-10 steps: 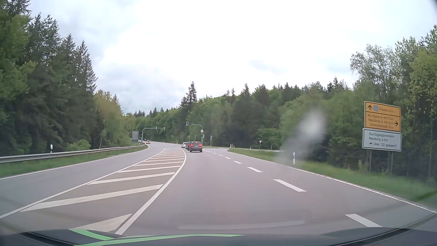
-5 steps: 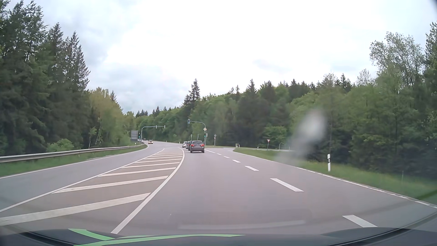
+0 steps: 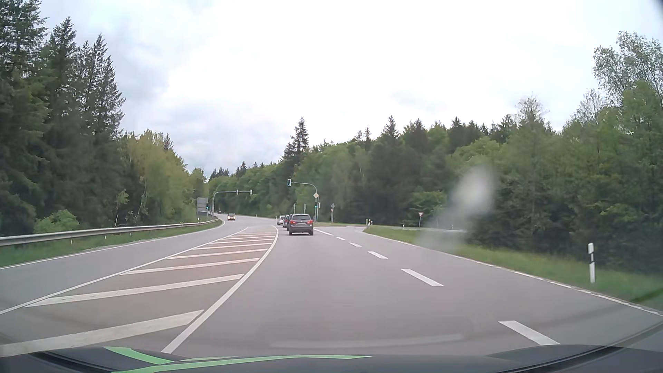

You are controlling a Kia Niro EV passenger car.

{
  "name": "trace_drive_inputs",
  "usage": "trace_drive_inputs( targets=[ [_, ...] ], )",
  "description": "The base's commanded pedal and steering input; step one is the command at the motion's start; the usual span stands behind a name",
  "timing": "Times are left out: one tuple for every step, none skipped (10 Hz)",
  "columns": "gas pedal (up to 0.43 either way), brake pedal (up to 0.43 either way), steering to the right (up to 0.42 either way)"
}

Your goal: Follow the waypoints while adhering to traffic rules and regulations

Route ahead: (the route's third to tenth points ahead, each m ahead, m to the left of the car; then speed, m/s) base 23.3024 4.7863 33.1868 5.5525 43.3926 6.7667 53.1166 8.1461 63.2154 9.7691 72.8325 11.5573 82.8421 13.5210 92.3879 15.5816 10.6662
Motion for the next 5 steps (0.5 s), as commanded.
trace_drive_inputs(
  targets=[
    [0.000, 0.268, -0.011],
    [0.000, 0.268, -0.011],
    [0.000, 0.274, -0.011],
    [0.000, 0.268, -0.012],
    [0.000, 0.268, -0.011]
  ],
)
